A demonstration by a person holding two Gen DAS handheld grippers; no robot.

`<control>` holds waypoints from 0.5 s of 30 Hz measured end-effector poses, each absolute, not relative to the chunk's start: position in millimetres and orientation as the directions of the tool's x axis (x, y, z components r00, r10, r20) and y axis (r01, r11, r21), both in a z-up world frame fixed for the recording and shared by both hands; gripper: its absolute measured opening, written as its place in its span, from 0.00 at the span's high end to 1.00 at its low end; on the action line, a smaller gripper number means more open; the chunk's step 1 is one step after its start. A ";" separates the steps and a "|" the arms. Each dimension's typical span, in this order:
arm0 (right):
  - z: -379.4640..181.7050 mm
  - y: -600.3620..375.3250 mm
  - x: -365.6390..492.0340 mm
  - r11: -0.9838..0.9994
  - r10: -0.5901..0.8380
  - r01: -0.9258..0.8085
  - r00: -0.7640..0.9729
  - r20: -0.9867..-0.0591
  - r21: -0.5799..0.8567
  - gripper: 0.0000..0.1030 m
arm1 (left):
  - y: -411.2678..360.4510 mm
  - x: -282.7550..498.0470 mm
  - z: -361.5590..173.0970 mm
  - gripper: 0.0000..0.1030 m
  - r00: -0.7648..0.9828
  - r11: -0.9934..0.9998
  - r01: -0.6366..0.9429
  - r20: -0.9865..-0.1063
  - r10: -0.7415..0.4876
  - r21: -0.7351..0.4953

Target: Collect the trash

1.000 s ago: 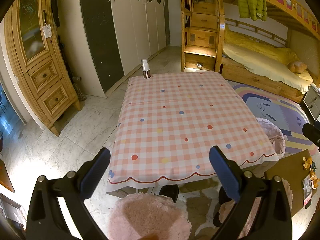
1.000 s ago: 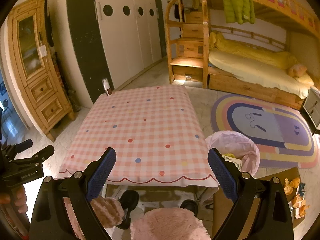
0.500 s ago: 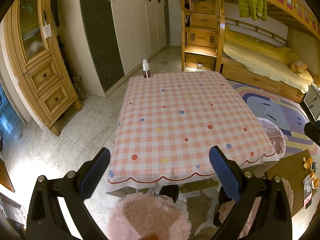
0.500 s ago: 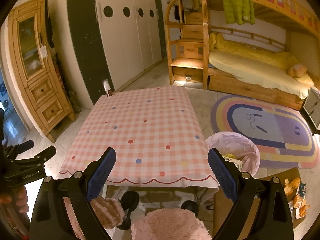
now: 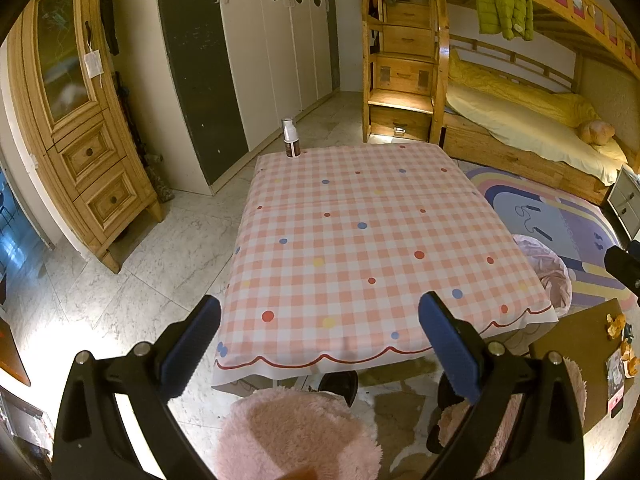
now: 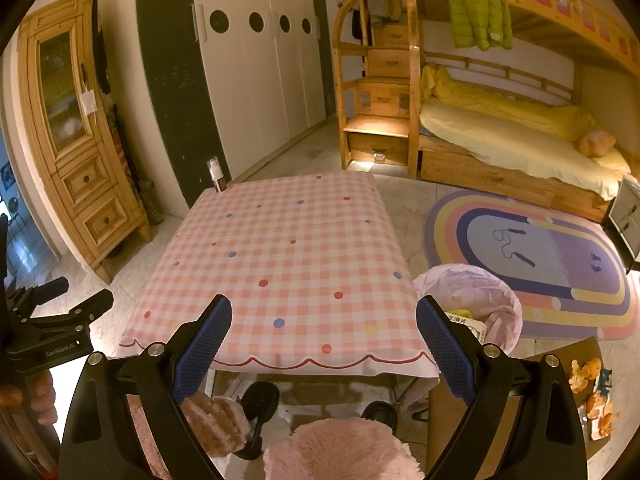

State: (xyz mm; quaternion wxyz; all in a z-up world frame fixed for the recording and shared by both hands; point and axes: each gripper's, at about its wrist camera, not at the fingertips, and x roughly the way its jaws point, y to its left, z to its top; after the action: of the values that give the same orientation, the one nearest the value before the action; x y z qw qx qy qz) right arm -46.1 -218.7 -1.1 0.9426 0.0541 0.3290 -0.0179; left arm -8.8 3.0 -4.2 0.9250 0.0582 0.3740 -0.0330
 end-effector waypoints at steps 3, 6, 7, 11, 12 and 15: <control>-1.9 -217.7 -44.8 0.994 0.006 0.065 0.781 -0.625 0.091 0.10 | 2.6 -8.2 -5.4 0.07 0.717 0.991 0.104 -0.697 -0.016 0.084; -2.1 -216.9 -44.3 0.994 0.007 0.064 0.781 -0.624 0.092 0.10 | 2.5 -8.0 -5.3 0.07 0.718 0.991 0.104 -0.696 -0.016 0.085; -2.3 -215.8 -43.8 0.994 0.007 0.064 0.781 -0.624 0.092 0.10 | 2.7 -7.9 -5.5 0.07 0.717 0.991 0.103 -0.697 -0.016 0.084; -2.4 -216.6 -44.2 0.993 0.006 0.066 0.780 -0.625 0.093 0.10 | 3.1 -7.8 -6.2 0.07 0.716 0.991 0.104 -0.698 -0.016 0.084; -2.2 -217.2 -44.7 0.994 0.007 0.065 0.781 -0.625 0.092 0.10 | 2.9 -7.7 -5.7 0.07 0.717 0.991 0.104 -0.697 -0.016 0.085; -2.1 -217.7 -44.8 0.994 0.007 0.065 0.782 -0.623 0.092 0.10 | 2.9 -7.5 -5.6 0.07 0.717 0.991 0.104 -0.697 -0.016 0.084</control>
State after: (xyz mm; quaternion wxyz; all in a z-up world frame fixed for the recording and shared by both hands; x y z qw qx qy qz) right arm -44.8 -217.7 -2.1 0.9423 0.0544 0.3299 -0.0156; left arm -7.5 2.9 -5.6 0.9247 0.0587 0.3748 -0.0322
